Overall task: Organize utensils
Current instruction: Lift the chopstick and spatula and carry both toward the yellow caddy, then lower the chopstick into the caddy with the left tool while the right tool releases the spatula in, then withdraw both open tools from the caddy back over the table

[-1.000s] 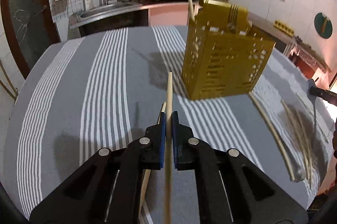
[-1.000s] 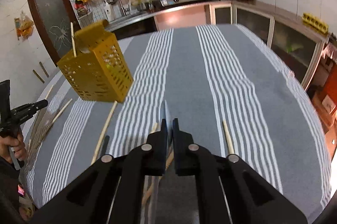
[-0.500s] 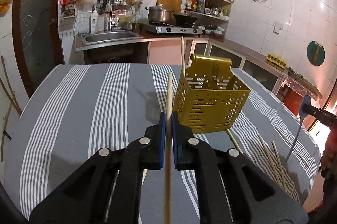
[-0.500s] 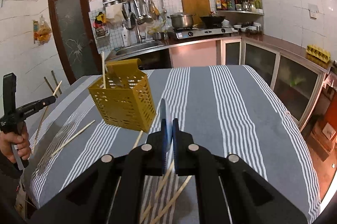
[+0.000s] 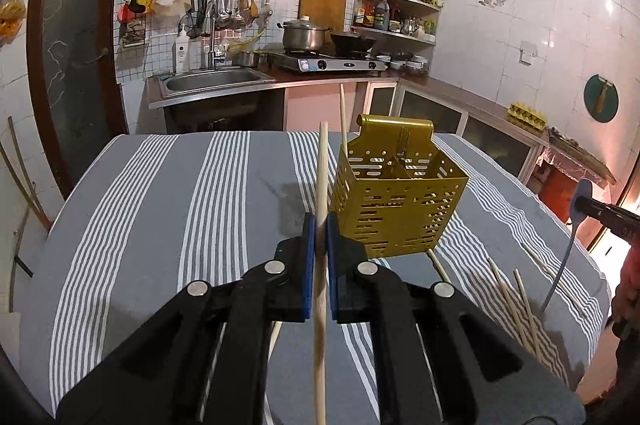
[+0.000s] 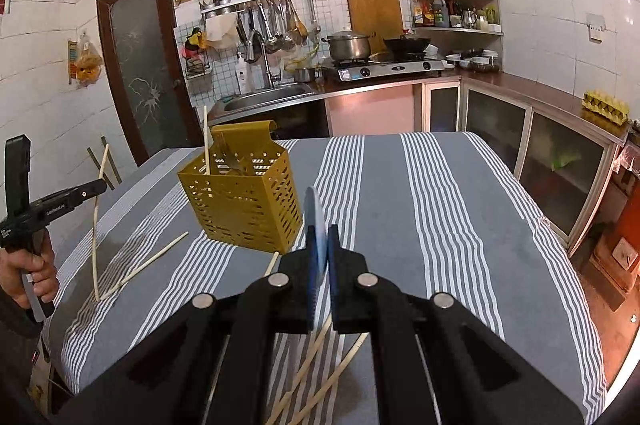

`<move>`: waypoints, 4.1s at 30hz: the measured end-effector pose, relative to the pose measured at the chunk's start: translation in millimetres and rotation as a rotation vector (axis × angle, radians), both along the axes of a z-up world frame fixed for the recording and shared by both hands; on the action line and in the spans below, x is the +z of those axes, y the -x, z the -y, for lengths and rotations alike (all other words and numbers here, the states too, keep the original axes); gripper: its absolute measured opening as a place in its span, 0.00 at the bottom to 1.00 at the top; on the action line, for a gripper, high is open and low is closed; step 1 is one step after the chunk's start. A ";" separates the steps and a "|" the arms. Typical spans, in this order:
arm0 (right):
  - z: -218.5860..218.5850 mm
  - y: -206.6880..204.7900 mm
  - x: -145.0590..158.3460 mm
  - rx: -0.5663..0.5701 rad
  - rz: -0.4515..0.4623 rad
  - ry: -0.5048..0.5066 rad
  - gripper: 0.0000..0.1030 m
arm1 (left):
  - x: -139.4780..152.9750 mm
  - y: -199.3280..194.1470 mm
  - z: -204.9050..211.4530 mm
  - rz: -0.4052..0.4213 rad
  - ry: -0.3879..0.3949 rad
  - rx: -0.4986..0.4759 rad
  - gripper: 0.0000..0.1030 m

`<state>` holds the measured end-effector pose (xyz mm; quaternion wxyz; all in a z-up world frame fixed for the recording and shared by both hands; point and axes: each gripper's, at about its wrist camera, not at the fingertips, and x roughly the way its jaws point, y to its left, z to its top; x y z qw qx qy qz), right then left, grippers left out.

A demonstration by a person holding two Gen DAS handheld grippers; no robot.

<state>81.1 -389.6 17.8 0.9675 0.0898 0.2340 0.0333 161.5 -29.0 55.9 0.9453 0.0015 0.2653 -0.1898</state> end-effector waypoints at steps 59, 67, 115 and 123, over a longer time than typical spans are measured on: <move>-60.0 -118.9 139.3 0.024 0.423 0.137 0.05 | 114.6 -80.8 60.6 0.359 0.210 -0.004 0.04; -70.1 -141.3 112.2 0.062 0.413 0.125 0.05 | 98.9 -101.1 67.5 0.348 0.267 -0.042 0.04; -73.0 -129.0 82.9 -0.025 0.275 0.095 0.47 | 93.6 -108.3 41.7 0.298 0.145 0.072 0.47; -57.6 -77.1 84.9 -0.123 0.217 0.190 0.48 | 108.9 -72.3 31.6 0.294 0.099 0.063 0.47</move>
